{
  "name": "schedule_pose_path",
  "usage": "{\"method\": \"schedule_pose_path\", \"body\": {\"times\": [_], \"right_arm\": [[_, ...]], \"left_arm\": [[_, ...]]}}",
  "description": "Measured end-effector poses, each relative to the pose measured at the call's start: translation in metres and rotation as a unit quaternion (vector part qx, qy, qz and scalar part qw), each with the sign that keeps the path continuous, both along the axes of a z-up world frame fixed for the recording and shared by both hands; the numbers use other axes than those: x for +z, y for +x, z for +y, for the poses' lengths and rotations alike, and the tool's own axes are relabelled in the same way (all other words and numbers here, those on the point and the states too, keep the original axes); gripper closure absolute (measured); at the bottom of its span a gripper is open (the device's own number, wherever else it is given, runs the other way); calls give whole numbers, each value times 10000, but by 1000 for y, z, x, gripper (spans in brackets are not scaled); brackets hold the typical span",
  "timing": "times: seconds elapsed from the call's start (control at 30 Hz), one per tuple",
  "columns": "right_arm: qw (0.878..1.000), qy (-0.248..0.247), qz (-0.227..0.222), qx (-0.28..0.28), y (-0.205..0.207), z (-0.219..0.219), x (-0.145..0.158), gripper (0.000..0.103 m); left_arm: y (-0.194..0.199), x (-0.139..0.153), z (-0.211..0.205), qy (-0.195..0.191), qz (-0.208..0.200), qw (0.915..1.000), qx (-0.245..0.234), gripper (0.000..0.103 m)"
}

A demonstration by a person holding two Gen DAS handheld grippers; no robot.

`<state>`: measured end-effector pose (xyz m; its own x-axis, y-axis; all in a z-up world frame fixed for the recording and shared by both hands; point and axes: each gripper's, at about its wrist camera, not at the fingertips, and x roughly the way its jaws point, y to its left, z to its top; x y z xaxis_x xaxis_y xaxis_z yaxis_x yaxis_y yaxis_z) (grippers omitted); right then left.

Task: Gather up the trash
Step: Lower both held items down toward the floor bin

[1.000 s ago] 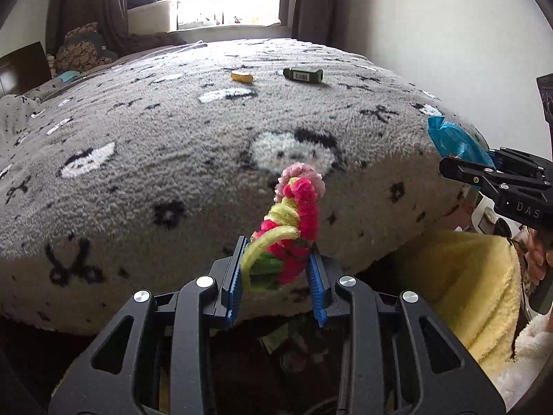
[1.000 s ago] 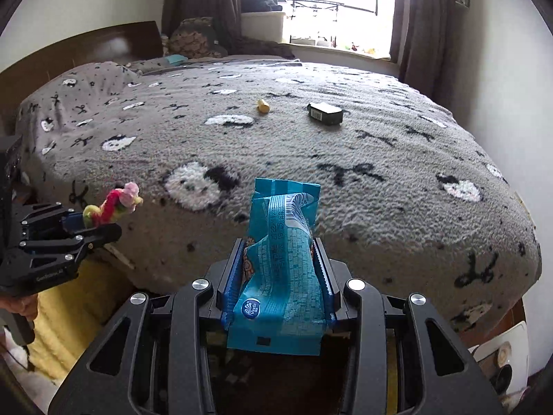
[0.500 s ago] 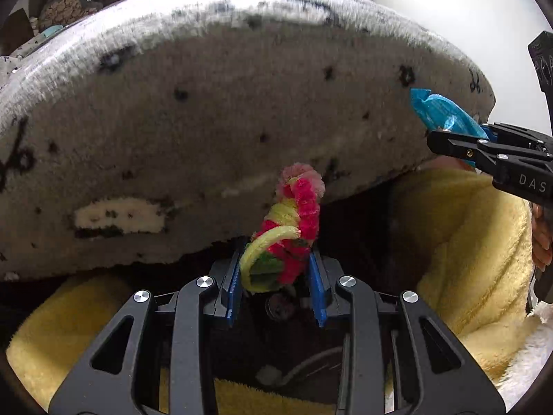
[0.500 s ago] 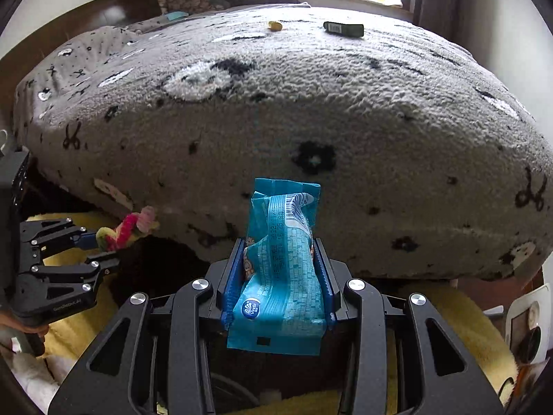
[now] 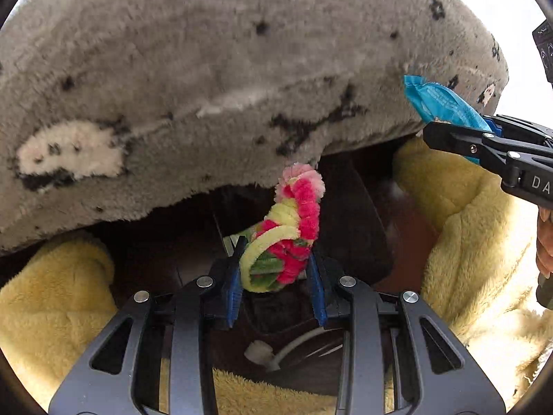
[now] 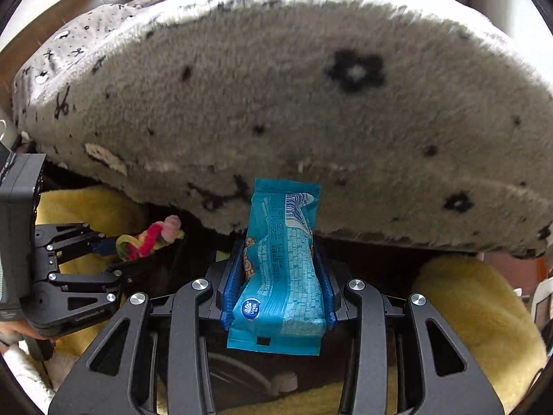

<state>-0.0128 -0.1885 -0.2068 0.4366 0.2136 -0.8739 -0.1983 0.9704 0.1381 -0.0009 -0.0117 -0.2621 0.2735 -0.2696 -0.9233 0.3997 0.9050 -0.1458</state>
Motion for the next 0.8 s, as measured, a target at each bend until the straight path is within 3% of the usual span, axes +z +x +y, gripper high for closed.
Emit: {"method": "schedule_pose_path", "body": {"times": [0.5, 0.8], "right_arm": [[9973, 313, 658, 114, 13, 3, -39, 64], [9955, 438, 823, 177, 18, 8, -51, 61]], "left_arm": [[5, -37, -2, 11, 414, 9991, -21, 72], [9, -39, -3, -34, 463, 9989, -67, 68]]}}
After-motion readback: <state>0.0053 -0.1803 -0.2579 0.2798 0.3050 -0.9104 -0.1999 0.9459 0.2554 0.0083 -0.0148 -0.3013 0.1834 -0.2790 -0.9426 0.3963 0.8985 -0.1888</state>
